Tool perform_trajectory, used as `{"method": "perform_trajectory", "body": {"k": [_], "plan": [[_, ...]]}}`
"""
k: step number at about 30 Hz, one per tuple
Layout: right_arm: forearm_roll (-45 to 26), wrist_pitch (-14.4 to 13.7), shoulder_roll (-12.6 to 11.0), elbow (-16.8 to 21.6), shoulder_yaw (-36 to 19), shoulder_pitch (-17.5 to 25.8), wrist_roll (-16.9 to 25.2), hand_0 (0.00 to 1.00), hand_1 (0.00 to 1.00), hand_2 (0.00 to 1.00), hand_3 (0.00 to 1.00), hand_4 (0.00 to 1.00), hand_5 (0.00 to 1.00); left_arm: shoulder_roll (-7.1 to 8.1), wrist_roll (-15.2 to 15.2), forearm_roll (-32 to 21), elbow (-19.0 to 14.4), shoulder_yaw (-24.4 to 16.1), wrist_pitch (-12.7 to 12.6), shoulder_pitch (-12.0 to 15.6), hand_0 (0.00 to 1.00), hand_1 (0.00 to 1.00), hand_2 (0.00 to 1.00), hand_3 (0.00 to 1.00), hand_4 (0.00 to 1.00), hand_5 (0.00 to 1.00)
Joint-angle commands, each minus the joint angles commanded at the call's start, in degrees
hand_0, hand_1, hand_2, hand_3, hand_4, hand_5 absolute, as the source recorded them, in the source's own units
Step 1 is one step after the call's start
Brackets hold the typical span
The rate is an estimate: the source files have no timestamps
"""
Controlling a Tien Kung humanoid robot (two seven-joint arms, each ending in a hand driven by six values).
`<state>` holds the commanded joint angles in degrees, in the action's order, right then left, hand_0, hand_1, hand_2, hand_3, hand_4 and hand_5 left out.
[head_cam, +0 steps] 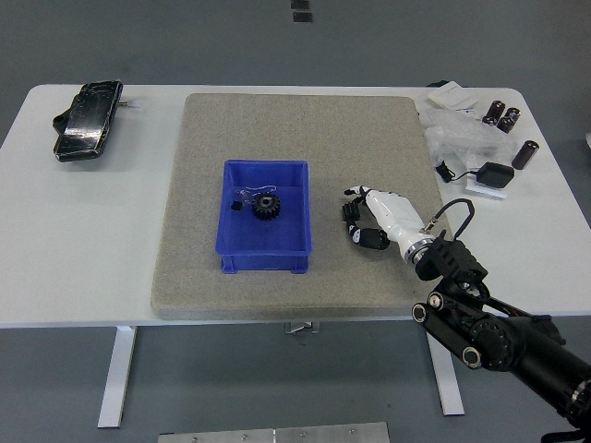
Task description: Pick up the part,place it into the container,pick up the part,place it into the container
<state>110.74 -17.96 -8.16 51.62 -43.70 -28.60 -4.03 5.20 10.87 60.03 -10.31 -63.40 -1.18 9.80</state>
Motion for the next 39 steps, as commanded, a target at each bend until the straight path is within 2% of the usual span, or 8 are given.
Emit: {"method": "perform_trajectory", "body": {"k": [2,12,24,25,31,32,37,39], "plan": [[1.08,-0.62,0.04,-0.25,0.14,-0.10,-0.07,0.742,0.550,0.480,0.492,0.002,0.047,0.00,0.00,-0.09,0.00,0.04,0.00,0.00,0.642,0.566,0.563,0.606,0.678,0.245],[2.39,-2.90,-0.39,0.99,0.05,-0.08,0.32,0.709,0.513,0.397,0.363,0.002,0.002,0.00,-0.10,-0.27,0.00,0.08,-0.06,-0.01,0.642,0.565,0.563,0.607,0.678,0.244],[4.66,-3.88,1.78,14.40,2.06,-1.98,-1.15,0.704,0.505,0.375,0.306,0.002,0.002,0.02,-0.04,-0.25,0.00,0.09,-0.03,0.03,0.642,0.567,0.563,0.607,0.678,0.245],[5.72,-3.09,2.20,15.01,2.74,-2.19,-1.65,0.802,0.694,0.634,0.594,0.185,0.187,0.02,-0.02,-0.24,0.00,0.10,-0.03,0.02,0.642,0.566,0.563,0.606,0.679,0.245],[11.20,0.39,3.98,14.91,5.64,-3.04,-4.28,0.802,0.694,0.634,0.594,0.185,0.187,0.00,0.11,-0.33,0.00,0.22,-0.04,0.05,0.642,0.566,0.563,0.606,0.679,0.245],[11.59,0.51,4.07,14.84,5.84,-3.10,-4.49,0.998,0.969,0.945,0.938,0.636,0.307,0.01,0.13,-0.33,0.00,0.22,-0.05,0.07,0.642,0.566,0.563,0.605,0.680,0.247],[13.00,1.00,4.42,14.73,6.09,-3.08,-5.59,0.998,0.969,0.945,0.938,0.636,0.307,0.06,0.17,-0.23,0.00,0.13,-0.06,0.13,0.642,0.566,0.563,0.605,0.680,0.247],[13.28,1.28,4.50,14.68,6.08,-3.02,-5.98,0.998,0.998,0.998,0.998,0.764,0.363,0.06,0.14,-0.19,0.00,0.12,-0.04,0.11,0.642,0.566,0.563,0.606,0.680,0.247]]}}
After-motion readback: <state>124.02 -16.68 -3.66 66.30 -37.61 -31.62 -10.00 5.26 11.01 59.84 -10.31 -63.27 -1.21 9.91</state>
